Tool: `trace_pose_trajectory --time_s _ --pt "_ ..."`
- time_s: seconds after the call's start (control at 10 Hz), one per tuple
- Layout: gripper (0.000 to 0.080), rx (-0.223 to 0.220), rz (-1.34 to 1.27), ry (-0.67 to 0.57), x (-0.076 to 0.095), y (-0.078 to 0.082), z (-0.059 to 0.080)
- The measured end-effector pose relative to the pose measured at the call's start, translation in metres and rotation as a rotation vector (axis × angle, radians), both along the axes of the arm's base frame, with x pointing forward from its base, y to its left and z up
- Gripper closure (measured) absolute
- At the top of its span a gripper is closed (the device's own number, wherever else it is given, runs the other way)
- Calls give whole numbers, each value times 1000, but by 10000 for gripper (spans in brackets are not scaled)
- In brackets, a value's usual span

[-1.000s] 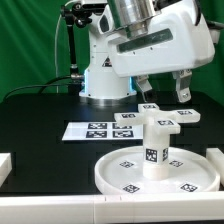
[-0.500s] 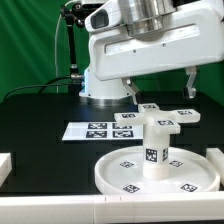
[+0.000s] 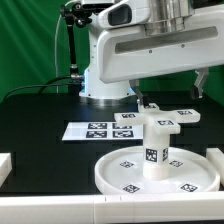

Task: Assemble round table

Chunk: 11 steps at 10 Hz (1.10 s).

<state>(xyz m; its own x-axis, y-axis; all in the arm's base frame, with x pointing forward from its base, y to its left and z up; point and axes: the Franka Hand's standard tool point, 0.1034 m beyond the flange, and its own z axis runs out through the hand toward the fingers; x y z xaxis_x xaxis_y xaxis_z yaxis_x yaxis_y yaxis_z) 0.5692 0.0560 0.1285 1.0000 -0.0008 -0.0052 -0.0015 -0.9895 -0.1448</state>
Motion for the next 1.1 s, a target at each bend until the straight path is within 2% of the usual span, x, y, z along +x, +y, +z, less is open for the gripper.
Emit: trace_pose_trajectory --time_s 0.1,0.5,0.6,0.8,1.1 --pt "151 -5 103 -13 0 -1 0" --pt "151 -74 623 -42 -3 -7 -2" --pt "151 -77 701 -45 -4 -8 -3" --pt "151 -75 813 -58 -4 -14 -6" --pt "151 -75 779 -43 -6 -16 -14"
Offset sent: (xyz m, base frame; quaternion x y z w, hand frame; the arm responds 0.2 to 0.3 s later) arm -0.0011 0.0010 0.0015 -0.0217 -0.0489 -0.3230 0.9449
